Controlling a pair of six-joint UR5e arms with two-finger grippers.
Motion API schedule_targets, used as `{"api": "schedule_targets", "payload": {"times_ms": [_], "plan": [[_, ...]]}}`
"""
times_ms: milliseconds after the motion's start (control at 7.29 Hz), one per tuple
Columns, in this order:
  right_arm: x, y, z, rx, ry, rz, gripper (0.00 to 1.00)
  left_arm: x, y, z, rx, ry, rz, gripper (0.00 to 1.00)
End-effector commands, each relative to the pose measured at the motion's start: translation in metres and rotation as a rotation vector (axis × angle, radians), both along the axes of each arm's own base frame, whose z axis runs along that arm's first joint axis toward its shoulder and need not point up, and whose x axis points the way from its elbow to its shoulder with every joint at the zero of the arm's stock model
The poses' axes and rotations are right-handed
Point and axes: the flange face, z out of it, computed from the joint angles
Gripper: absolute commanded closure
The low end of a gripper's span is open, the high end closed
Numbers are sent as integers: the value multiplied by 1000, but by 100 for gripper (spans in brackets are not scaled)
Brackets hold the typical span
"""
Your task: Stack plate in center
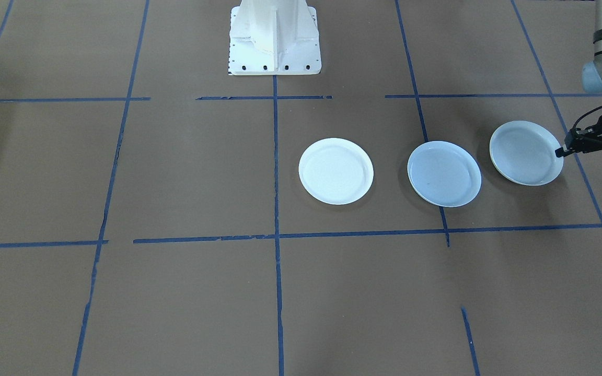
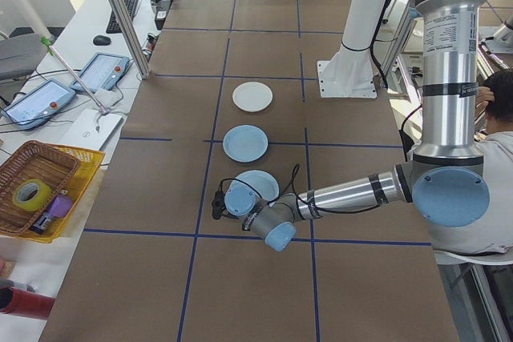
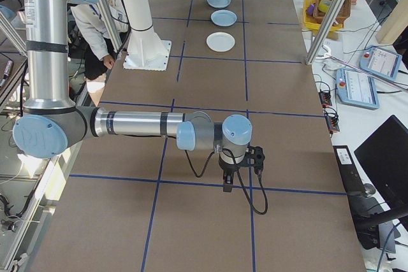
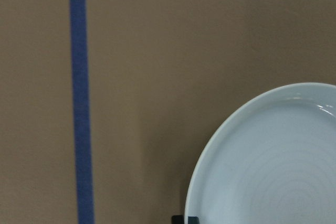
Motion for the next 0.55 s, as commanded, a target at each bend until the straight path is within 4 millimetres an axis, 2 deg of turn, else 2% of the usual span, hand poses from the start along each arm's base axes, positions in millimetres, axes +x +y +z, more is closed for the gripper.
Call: {"api": "schedule_targets", "payload": {"times_ms": [0, 274, 411], "plan": [[0, 0, 0, 0, 0, 0, 0, -20, -12, -48, 18, 70, -36, 100], [0, 0, 0, 1, 0, -1, 0, -14, -30, -107, -73, 69, -162, 100], [0, 0, 0, 1, 0, -1, 0, 12, -36, -126, -127, 57, -196, 100]]}}
